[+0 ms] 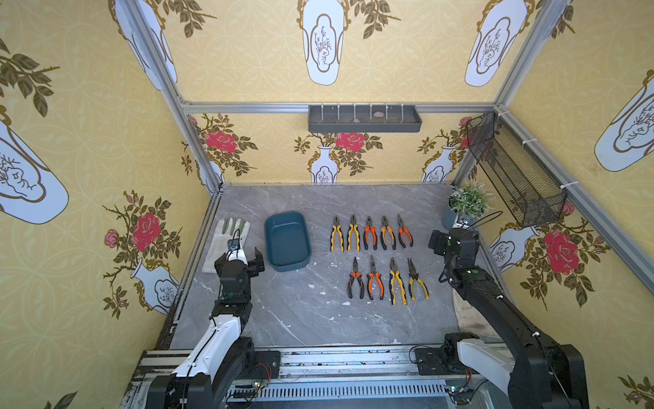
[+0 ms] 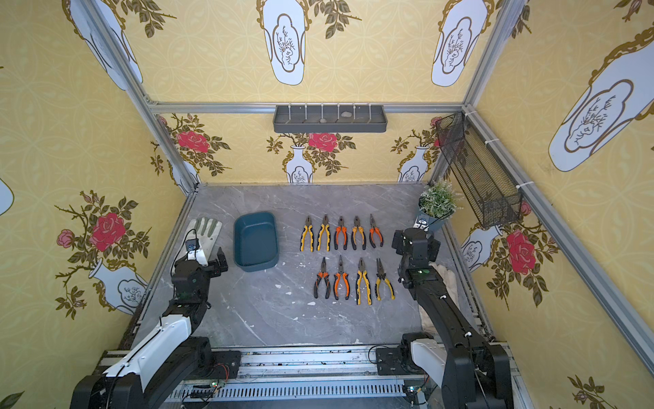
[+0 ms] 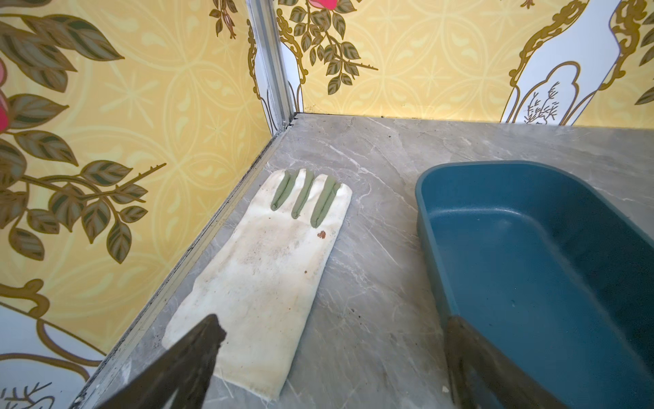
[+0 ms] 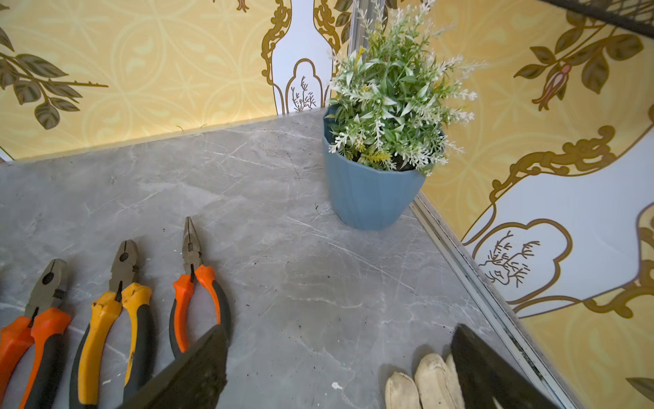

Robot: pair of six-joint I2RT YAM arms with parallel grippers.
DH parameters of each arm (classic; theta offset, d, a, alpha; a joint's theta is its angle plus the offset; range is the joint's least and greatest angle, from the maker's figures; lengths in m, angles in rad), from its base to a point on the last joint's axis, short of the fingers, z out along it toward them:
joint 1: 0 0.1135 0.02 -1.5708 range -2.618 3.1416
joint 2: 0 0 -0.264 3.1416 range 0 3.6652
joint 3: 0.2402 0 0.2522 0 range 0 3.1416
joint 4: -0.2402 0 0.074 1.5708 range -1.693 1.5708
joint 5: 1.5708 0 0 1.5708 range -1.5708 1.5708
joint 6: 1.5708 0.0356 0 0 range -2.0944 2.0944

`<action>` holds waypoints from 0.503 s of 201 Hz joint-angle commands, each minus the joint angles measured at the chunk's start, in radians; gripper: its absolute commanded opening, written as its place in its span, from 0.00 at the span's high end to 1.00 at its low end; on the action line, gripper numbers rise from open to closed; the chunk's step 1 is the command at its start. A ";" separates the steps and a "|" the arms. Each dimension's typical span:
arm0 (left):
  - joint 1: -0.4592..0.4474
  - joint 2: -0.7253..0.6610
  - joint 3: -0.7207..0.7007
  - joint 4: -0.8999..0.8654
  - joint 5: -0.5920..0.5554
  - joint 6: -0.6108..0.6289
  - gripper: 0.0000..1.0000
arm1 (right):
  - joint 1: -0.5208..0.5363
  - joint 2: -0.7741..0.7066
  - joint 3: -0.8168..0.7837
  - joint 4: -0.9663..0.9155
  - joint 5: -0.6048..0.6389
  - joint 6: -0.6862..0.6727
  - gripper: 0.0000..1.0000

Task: Take the pliers out of the storage box
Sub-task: Reset both arms

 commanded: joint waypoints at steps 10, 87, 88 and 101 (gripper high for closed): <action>0.060 0.035 -0.072 0.198 0.169 -0.011 0.01 | -0.046 -0.001 -0.070 0.129 -0.054 0.018 0.03; 0.116 0.389 0.012 0.442 0.349 0.000 0.01 | -0.095 0.055 -0.271 0.489 -0.168 0.038 0.03; 0.116 0.394 0.012 0.446 0.350 0.002 0.01 | -0.095 0.058 -0.271 0.488 -0.168 0.037 0.03; 0.117 0.446 -0.002 0.518 0.362 0.009 0.01 | -0.095 0.097 -0.269 0.505 -0.155 0.024 0.03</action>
